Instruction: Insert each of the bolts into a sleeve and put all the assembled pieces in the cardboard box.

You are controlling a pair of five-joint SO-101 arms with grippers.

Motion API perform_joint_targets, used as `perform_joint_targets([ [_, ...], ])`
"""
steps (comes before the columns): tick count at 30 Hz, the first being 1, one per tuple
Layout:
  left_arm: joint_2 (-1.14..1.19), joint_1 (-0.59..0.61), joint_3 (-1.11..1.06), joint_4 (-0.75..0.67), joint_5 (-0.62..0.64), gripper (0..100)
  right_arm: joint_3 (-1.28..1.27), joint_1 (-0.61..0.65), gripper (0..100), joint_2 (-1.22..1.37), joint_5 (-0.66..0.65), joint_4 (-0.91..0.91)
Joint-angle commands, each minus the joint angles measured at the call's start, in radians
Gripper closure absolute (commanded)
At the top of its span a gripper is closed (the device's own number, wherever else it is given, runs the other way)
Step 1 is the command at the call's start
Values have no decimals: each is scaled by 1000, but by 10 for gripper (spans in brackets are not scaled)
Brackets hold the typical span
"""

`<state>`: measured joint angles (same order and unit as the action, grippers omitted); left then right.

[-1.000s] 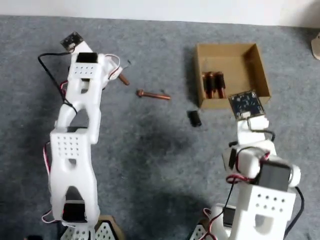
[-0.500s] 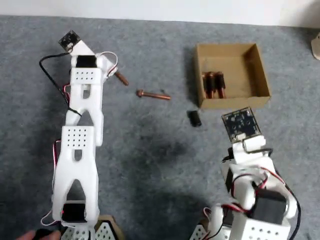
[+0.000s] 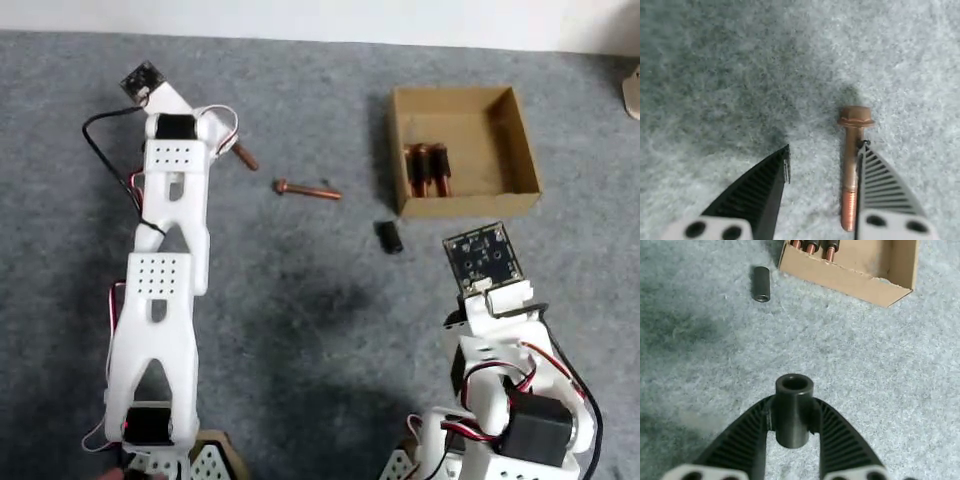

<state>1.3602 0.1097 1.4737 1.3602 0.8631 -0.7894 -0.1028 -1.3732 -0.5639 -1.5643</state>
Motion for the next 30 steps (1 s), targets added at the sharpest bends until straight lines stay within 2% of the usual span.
perform_joint_targets([
  [1,7,-44,15,15,-6,797,7,-13,992,-8,-11,7],
  [9,45,-125,13,14,-6,797,-13,-13,992,-10,-9,7],
  [13,50,-128,13,17,-6,807,-68,-13,992,-10,-11,16],
  [18,50,-68,13,12,41,1000,-76,-13,992,-10,-9,16],
  [20,51,-47,13,11,55,970,-76,-13,992,-10,-9,16],
  [23,50,-31,13,25,54,992,-74,-13,992,-10,-6,18],
  [26,42,-33,25,118,41,994,-74,-8,992,-10,48,25],
  [30,13,-54,159,313,-58,994,-79,-7,992,-12,157,91],
])
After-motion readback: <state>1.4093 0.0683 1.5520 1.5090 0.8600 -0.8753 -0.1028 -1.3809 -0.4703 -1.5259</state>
